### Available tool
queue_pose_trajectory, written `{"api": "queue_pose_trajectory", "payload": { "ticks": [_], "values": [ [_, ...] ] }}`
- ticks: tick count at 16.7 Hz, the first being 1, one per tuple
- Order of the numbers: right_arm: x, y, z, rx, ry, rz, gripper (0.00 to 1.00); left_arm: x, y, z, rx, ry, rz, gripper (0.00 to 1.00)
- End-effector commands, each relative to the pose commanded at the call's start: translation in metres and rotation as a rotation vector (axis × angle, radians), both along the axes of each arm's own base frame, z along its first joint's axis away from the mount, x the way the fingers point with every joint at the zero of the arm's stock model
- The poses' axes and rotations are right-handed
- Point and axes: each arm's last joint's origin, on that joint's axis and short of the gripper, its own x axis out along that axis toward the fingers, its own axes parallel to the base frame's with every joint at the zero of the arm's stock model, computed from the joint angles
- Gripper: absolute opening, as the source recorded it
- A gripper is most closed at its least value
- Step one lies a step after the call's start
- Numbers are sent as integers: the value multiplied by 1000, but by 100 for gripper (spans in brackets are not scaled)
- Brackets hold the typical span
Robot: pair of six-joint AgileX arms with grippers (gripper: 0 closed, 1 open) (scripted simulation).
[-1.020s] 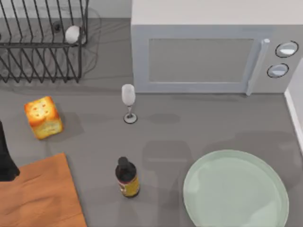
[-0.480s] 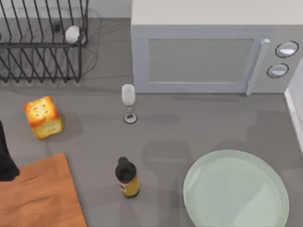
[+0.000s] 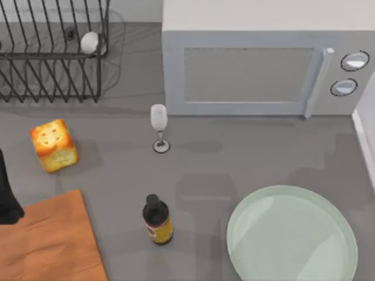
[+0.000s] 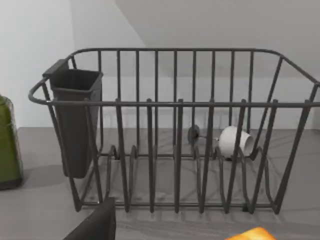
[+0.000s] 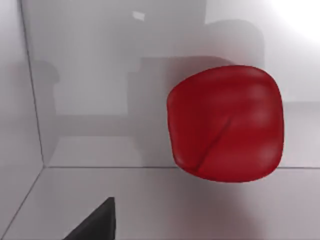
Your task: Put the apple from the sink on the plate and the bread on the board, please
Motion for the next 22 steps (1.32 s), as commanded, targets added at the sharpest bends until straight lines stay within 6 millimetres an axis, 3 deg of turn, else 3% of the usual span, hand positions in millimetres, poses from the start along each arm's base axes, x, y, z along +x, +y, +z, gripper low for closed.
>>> {"api": "queue_pose_trajectory", "payload": {
  "ticks": [8,10,14,22],
  "values": [
    [-3,-1,-109,-3,-12,-3,100,0,0,0,0,0,0,100],
    [-6,0,-120,-1,-5,-3,100,0,0,0,0,0,0,100],
    [-6,0,-120,-1,-4,-3,100,0,0,0,0,0,0,100],
    [-6,0,-120,-1,-4,-3,40,0,0,0,0,0,0,100]
  ]
}}
